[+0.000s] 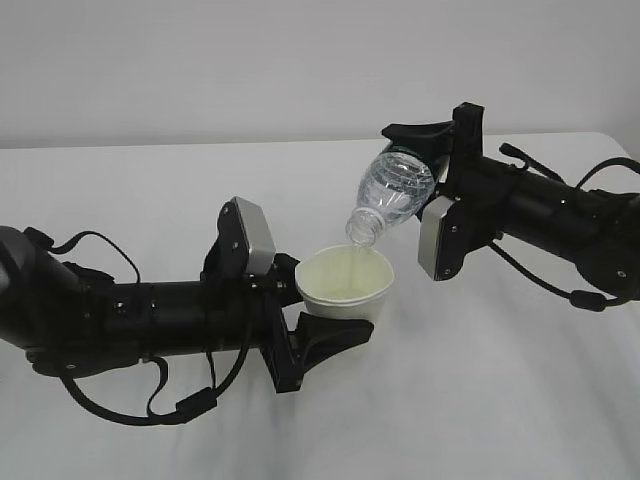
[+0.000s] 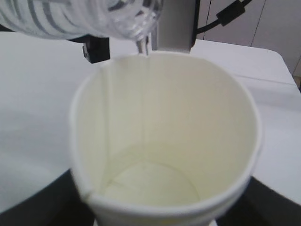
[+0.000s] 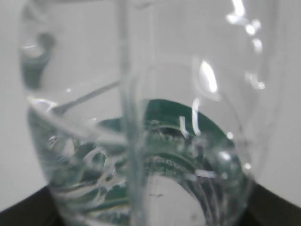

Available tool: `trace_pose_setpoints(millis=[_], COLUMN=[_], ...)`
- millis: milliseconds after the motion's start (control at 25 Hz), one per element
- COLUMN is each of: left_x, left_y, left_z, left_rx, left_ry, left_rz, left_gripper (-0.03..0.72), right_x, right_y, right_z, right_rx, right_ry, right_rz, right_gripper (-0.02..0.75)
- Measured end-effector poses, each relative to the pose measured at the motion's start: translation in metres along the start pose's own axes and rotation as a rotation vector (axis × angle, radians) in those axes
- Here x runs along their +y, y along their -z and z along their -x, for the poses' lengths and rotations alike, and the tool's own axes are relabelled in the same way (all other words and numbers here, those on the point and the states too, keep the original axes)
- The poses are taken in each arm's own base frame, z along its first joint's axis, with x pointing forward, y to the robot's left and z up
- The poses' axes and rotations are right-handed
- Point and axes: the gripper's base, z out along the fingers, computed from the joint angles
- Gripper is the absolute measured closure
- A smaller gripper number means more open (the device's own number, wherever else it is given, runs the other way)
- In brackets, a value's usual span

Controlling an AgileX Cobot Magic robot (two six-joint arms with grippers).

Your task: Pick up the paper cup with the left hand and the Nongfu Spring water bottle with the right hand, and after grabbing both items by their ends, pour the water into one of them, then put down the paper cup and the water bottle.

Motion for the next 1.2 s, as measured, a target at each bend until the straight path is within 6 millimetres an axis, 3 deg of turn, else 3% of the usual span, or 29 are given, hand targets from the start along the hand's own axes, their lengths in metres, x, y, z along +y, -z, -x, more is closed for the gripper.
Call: trace_pose_setpoints(millis=[1200], left_x=[0.0005], left_y=[0.0000], left_z=[-0.0014], left_rx=[0.015], left_ry=[0.000], left_rz=[0.005], left_gripper=[0.204], right_x=[0.0000], right_y=[0.0000], right_z=[-0.0002], right_rx=[0.002], right_ry=[0.018], right_rz=[-0.001], right_gripper=[0.272])
